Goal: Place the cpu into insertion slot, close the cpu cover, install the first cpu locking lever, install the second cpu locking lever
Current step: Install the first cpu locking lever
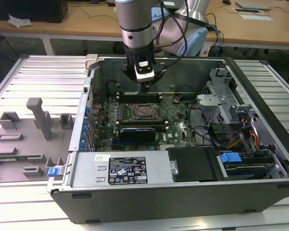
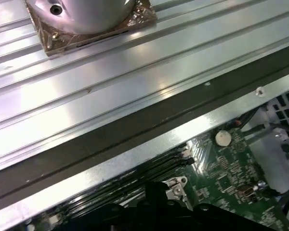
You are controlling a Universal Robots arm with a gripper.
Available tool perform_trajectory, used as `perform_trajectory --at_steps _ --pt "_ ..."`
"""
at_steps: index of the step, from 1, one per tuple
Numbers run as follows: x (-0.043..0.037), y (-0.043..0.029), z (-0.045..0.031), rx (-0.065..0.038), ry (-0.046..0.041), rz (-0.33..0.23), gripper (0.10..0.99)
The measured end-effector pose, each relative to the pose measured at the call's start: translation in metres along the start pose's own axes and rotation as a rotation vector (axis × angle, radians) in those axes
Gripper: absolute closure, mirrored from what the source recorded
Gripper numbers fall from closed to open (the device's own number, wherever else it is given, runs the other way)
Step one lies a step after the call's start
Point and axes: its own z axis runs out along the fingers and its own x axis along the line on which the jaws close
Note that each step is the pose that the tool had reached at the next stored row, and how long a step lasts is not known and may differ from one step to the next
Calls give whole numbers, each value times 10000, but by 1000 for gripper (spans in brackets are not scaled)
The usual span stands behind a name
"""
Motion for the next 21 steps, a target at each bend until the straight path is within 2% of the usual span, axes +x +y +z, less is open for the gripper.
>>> perform_trajectory --at_steps 1,5,8,10,11,15,18,20,21 --pt "-10 2 3 98 208 27 980" --pt "-10 2 3 138 221 23 980" --pt "-10 2 3 452 188 -116 980" --pt "-10 2 3 757 179 -378 980" --pt "-10 2 3 860 195 -577 980" --pt "-15 3 11 814 305 -1314 980" --pt "-57 21 30 790 399 -1724 980" --pt "-104 39 43 849 560 -1940 980" --pt "-111 26 43 873 618 -2044 980"
